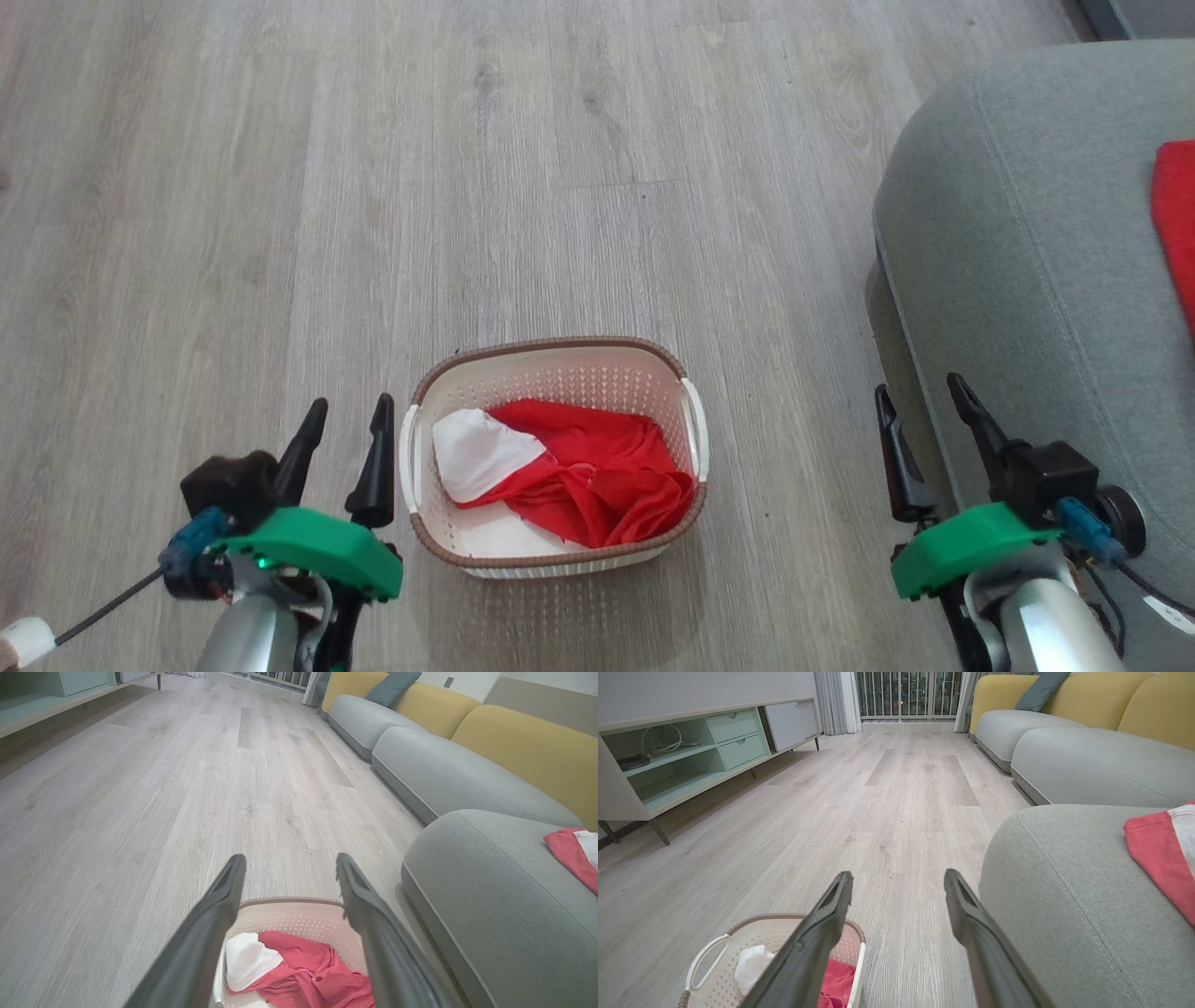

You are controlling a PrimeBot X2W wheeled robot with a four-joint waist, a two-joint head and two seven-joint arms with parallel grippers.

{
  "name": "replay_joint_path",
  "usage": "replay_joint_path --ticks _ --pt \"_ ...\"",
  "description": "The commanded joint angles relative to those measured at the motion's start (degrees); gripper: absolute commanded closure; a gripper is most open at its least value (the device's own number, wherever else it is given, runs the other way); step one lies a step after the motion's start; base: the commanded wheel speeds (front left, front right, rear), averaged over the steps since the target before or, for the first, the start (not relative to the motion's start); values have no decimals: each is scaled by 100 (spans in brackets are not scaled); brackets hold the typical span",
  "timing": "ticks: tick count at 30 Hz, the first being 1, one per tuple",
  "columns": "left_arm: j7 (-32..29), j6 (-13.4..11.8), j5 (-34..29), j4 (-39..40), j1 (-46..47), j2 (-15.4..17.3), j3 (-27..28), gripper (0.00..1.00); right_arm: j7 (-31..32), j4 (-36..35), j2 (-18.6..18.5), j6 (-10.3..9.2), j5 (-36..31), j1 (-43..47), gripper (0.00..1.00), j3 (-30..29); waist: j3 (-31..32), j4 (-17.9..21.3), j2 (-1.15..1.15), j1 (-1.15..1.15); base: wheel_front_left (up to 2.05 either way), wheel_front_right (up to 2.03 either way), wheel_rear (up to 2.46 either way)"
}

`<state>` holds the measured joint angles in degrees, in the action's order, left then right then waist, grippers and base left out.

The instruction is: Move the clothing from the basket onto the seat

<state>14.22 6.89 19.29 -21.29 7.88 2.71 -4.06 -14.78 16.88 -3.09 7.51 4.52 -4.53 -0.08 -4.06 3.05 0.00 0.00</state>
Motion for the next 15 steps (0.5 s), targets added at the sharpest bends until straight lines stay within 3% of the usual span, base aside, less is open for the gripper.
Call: replay_joint_path --ticks 1,15 --pt "77 24 -37 149 71 21 203 0 -22 -166 19 -2 -46 -97 0 99 6 6 0 0 0 0 0" --pt "78 40 56 148 86 18 176 0 -22 -170 21 -2 -14 -135 0 85 7 39 0 0 0 0 0"
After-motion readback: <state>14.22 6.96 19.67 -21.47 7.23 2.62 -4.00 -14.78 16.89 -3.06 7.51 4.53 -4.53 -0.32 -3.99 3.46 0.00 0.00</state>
